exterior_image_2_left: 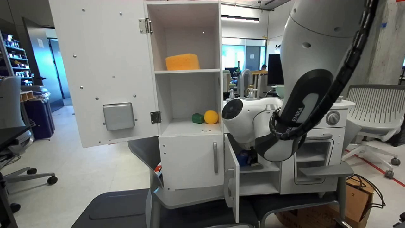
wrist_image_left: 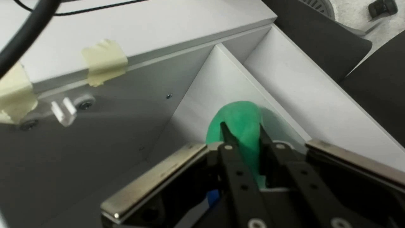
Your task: Open the bottom door of cabinet, pick up the blue bottle and light green object and put them in the bottom compartment.
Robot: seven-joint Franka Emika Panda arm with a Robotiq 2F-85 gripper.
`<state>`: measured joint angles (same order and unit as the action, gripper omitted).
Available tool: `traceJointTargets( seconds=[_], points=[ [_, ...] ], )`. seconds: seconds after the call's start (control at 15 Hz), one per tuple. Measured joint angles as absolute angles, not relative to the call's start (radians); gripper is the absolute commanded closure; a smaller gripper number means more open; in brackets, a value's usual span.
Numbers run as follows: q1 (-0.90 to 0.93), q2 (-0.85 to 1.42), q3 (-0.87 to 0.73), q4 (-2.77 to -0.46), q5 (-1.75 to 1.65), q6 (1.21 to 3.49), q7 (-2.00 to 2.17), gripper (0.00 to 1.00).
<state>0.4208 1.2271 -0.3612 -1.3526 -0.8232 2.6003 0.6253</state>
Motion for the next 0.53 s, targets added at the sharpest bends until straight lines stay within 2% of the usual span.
traceJointTargets(
  seconds=[0.33, 0.4, 0.53],
  points=[
    [0.421, 1.232, -0.365, -1.33, -0.847, 2.544, 0.614, 0.96],
    [0.421, 1.232, -0.365, -1.328, -0.856, 2.535, 0.614, 0.58],
    [0.421, 1.232, -0.365, -1.327, -0.869, 2.527, 0.615, 0.49]
  ],
)
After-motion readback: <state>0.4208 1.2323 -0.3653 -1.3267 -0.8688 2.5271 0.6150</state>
